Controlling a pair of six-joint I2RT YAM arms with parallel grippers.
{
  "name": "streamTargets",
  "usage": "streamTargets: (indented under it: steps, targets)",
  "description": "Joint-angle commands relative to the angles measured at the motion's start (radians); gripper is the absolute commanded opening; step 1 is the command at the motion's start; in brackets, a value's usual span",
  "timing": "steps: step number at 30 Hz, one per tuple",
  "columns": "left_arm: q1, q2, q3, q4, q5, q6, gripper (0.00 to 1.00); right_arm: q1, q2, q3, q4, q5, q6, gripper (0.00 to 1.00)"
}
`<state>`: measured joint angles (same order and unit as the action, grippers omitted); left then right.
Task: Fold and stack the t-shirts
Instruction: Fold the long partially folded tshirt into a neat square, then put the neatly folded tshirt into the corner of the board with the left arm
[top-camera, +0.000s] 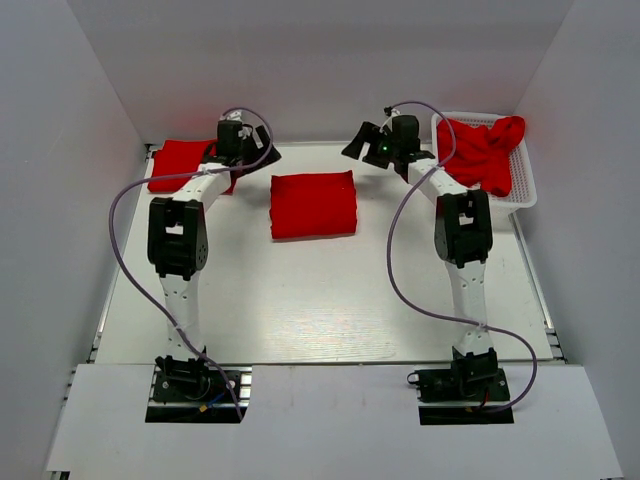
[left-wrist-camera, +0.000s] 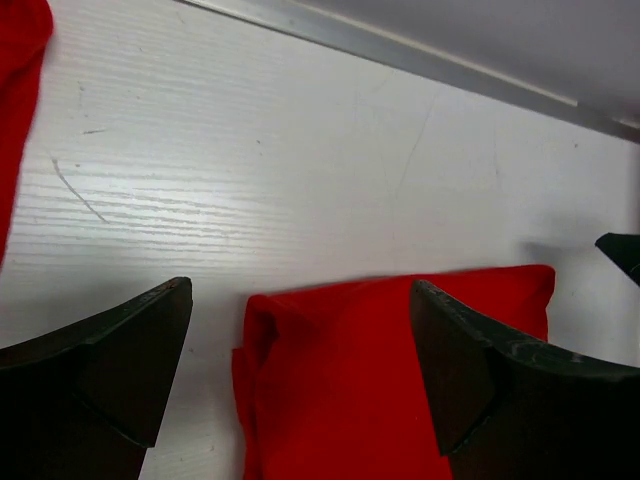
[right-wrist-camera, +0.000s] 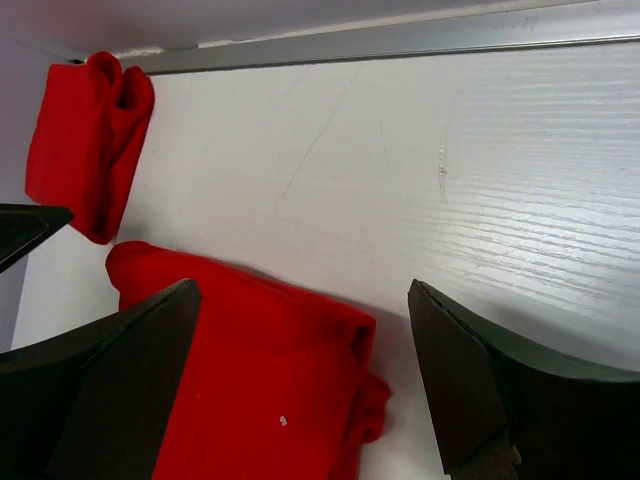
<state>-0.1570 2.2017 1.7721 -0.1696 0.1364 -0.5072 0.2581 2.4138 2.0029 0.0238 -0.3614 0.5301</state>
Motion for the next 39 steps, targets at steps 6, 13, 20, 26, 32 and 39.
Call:
streamTargets:
  steps: [6, 13, 20, 26, 32, 39]
  targets:
    - [-0.030, -0.114, -0.135, -0.140, 0.039, 0.128, 0.99, 0.021, -0.263, -0.217, -0.113, 0.010, -0.200, 0.90]
    - [-0.053, -0.171, -0.309, -0.091, 0.060, 0.193, 0.95, 0.020, -0.544, -0.602, -0.059, 0.032, -0.222, 0.90]
    - [-0.101, -0.048, -0.260, -0.152, 0.075, 0.256, 0.81, 0.024, -0.692, -0.766, -0.044, 0.048, -0.199, 0.90]
    - [-0.159, -0.019, -0.286, -0.122, 0.019, 0.314, 0.66, 0.018, -0.783, -0.858, -0.062, 0.102, -0.206, 0.90]
    - [-0.182, 0.050, -0.209, -0.186, -0.087, 0.323, 0.28, 0.018, -0.903, -0.977, -0.071, 0.170, -0.199, 0.90]
    - [-0.170, 0.014, -0.097, -0.197, -0.123, 0.400, 0.00, 0.015, -1.091, -1.118, -0.078, 0.248, -0.200, 0.90]
